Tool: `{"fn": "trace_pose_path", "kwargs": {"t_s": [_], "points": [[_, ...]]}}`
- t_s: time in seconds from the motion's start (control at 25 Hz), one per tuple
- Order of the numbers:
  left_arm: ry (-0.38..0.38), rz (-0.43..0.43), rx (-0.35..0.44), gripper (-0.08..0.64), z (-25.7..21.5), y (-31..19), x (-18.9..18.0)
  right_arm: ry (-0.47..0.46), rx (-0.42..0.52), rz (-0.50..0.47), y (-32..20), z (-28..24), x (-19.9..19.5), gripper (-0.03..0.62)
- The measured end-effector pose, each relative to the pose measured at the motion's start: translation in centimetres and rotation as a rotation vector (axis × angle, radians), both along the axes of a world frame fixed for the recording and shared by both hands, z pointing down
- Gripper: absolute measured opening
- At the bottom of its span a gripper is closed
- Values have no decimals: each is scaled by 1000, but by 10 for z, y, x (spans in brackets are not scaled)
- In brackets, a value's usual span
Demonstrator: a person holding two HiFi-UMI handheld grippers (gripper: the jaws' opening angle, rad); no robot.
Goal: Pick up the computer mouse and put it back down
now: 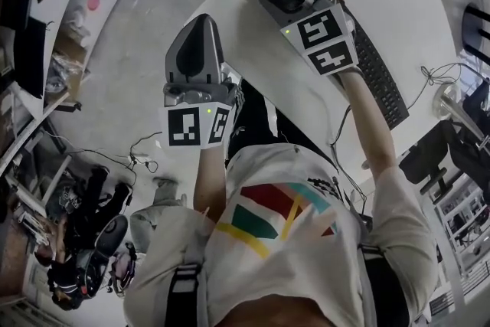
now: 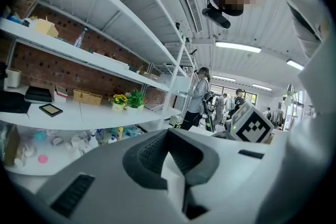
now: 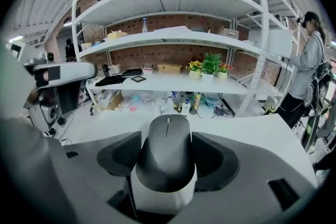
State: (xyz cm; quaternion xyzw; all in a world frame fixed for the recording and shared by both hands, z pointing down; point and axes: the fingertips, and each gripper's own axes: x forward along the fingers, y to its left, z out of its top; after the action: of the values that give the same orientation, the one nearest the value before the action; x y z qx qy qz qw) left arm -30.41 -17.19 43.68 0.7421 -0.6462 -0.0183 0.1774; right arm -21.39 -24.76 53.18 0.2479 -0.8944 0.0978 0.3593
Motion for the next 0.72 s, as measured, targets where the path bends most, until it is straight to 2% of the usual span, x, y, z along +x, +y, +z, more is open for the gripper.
{"fn": "trace_pose_path", "kwargs": {"t_s": [0.32,0.56,0.72], "points": [[8,19,-9,43,11,7,1,149,27,-82,21,27,-5,308],[-2,39,0,43,27,1,17,140,42,-79,18,47,1,308],[1,36,0,43,22,-1,15,143,47,-79,15,43,-2,308]]}}
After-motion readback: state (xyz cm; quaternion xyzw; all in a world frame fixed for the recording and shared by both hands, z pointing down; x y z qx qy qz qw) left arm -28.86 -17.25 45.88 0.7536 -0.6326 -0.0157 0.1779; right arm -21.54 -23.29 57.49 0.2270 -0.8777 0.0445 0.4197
